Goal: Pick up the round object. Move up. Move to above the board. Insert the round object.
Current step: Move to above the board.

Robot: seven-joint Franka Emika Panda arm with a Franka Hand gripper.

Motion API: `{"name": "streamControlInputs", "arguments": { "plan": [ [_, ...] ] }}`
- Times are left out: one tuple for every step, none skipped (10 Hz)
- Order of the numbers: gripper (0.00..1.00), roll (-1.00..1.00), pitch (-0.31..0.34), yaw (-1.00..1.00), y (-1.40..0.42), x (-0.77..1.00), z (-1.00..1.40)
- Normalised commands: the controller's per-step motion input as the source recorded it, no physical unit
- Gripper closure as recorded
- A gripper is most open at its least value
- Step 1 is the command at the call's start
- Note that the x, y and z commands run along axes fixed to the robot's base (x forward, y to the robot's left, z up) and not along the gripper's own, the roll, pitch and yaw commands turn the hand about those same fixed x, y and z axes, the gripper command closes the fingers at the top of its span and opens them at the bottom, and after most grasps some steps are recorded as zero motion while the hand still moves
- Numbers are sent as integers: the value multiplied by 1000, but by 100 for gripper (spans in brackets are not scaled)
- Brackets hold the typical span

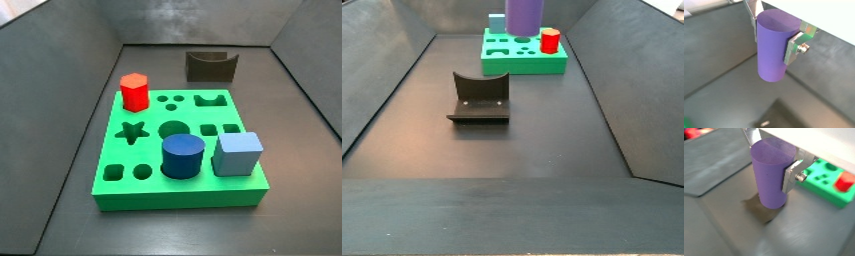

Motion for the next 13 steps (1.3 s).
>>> {"name": "streamControlInputs", "arguments": {
  "plan": [
    [100,-187,381,-143,-1000,-108,181],
    [100,-145,231,-41,-1000,-106,182],
    [100,-106,170,-21,-1000,-106,181],
    [100,-19,59,0,-1000,-106,189],
    [100,-17,41,2,-1000,-107,190],
    [100,-13,22,5,-1000,-106,192],
    [100,-18,19,3,-1000,-105,194],
    [100,-3,24,4,-1000,-103,204],
    [100,-8,34,8,-1000,-101,209],
    [100,0,52,7,-1000,-91,219],
    [100,-3,60,8,-1000,-85,223],
    [100,2,65,2,-1000,-69,229],
    [100,-3,73,7,-846,-42,199]
  ]
}}
